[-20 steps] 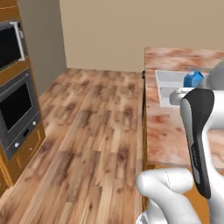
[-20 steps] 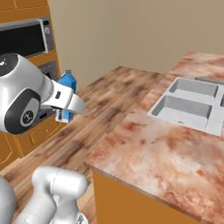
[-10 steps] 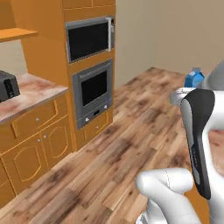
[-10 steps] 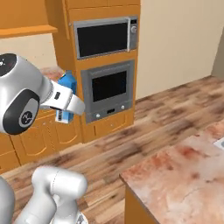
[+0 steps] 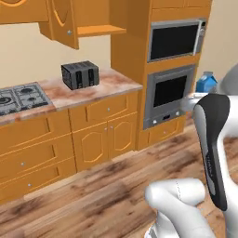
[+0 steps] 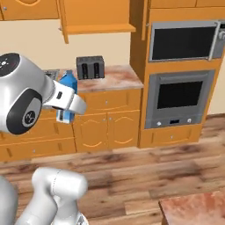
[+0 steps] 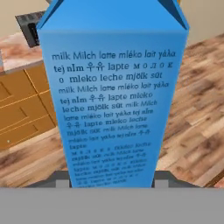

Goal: Pick the milk from the counter and place it in the open cabinet.

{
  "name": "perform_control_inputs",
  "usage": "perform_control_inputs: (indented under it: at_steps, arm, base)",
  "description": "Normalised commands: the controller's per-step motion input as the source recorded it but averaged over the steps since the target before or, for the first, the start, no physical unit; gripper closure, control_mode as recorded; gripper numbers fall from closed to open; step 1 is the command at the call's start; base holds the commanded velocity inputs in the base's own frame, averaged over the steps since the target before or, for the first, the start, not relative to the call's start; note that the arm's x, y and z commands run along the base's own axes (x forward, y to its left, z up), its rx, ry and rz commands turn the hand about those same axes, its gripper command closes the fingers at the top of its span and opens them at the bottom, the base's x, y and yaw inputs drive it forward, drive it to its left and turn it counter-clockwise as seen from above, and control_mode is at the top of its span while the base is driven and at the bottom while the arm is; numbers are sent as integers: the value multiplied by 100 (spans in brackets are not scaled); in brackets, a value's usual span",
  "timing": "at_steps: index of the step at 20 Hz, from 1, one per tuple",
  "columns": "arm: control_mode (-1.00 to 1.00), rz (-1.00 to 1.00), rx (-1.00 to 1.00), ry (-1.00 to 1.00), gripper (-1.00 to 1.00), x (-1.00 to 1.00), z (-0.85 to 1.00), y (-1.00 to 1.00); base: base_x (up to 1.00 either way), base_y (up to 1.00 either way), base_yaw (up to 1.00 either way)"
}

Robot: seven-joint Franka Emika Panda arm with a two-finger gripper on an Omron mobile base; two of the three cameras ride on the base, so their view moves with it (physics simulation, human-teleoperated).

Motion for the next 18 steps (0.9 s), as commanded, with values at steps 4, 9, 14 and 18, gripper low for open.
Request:
perform_control_inputs:
  at_steps: [4,9,14,18]
  arm:
    - [100,0,0,0,100,0,0,0]
    - [100,0,0,0,100,0,0,0]
    - [100,0,0,0,100,0,0,0]
    - [100,0,0,0,100,0,0,0]
  base:
    - [49,58,53]
    - [100,-5,26]
    - [98,-46,5]
    - [65,-88,6]
